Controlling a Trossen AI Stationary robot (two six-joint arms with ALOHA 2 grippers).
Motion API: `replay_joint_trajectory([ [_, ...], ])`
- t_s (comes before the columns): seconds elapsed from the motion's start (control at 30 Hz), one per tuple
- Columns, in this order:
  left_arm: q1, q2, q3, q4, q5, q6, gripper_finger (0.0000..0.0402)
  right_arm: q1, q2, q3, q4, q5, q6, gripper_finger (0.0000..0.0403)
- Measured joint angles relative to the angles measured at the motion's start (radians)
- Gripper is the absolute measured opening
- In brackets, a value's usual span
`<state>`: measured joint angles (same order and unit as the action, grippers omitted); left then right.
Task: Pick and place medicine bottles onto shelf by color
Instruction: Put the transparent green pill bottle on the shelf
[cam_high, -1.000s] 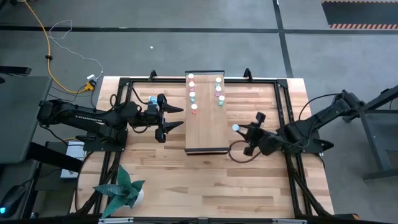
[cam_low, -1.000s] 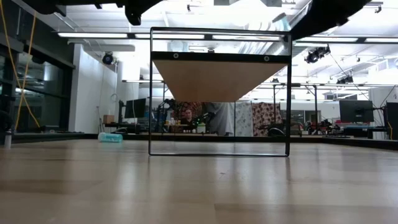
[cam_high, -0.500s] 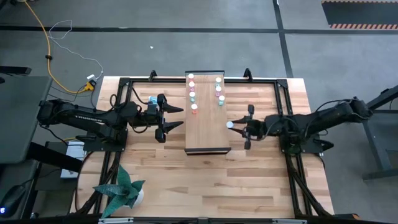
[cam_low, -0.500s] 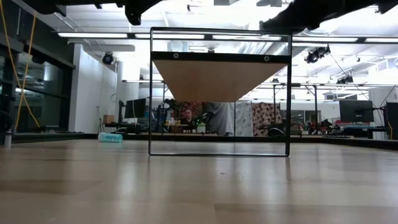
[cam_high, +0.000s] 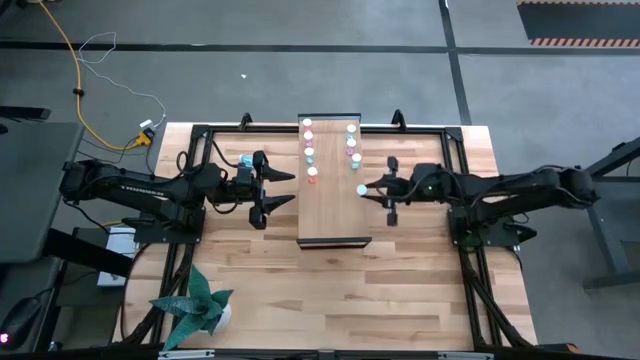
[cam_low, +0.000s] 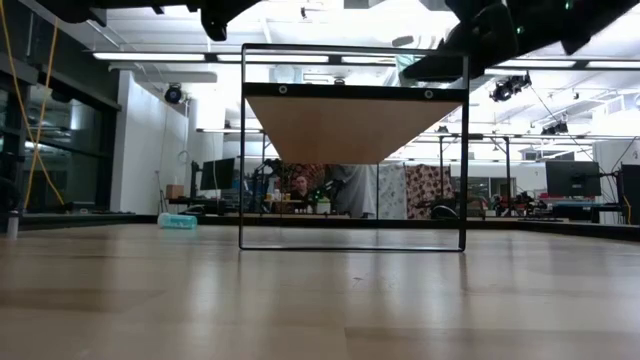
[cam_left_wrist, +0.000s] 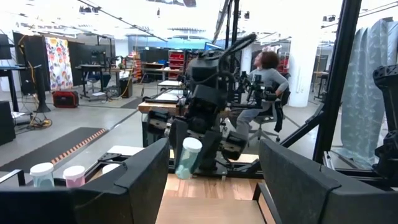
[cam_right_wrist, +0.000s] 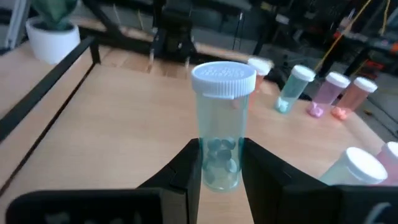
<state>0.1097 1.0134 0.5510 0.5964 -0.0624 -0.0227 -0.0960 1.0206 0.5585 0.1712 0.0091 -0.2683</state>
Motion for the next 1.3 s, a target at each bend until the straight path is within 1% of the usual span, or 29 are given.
replay_joint_trajectory([
  [0.1, 0.000, 0.000, 0.000, -0.001, 0.000, -0.001, 0.0239, -0.056, 0.000, -0.109, 0.192, -0.045, -0.003, 0.0085],
  [0.2, -0.002, 0.000, 0.000, -0.001, 0.000, -0.001, 0.0239, -0.108, -0.026, -0.210, 0.403, -0.045, -0.017, 0.0085],
  [0.27, -0.002, 0.000, 0.000, -0.001, 0.000, -0.001, 0.0239, -0.139, -0.043, -0.265, 0.546, -0.047, 0.005, 0.0085],
  [0.37, -0.002, 0.000, 0.000, -0.001, 0.000, 0.000, 0.0239, -0.173, -0.040, -0.335, 0.648, -0.084, 0.083, 0.0085],
  [0.43, -0.002, 0.000, 0.000, 0.000, 0.000, -0.001, 0.0239, -0.185, -0.041, -0.360, 0.665, -0.114, 0.124, 0.0085],
  [0.63, -0.002, 0.000, 0.000, 0.011, 0.000, -0.003, 0.0239, -0.183, -0.041, -0.390, 0.675, -0.140, 0.198, 0.0085],
  [0.83, -0.002, 0.000, 0.000, 0.023, 0.000, -0.001, 0.0239, -0.183, -0.040, -0.390, 0.716, -0.139, 0.186, 0.0085],
  [0.97, -0.002, 0.000, 0.000, 0.028, 0.000, -0.001, 0.0239, -0.183, -0.040, -0.390, 0.746, -0.138, 0.233, 0.0085],
  [1.13, -0.002, 0.000, 0.000, 0.030, 0.000, -0.001, 0.0239, -0.183, -0.040, -0.390, 0.762, -0.137, 0.235, 0.0089],
  [1.3, -0.002, 0.000, 0.000, 0.030, -0.001, 0.000, 0.0239, -0.183, -0.006, -0.390, 0.785, -0.135, 0.228, 0.0094],
])
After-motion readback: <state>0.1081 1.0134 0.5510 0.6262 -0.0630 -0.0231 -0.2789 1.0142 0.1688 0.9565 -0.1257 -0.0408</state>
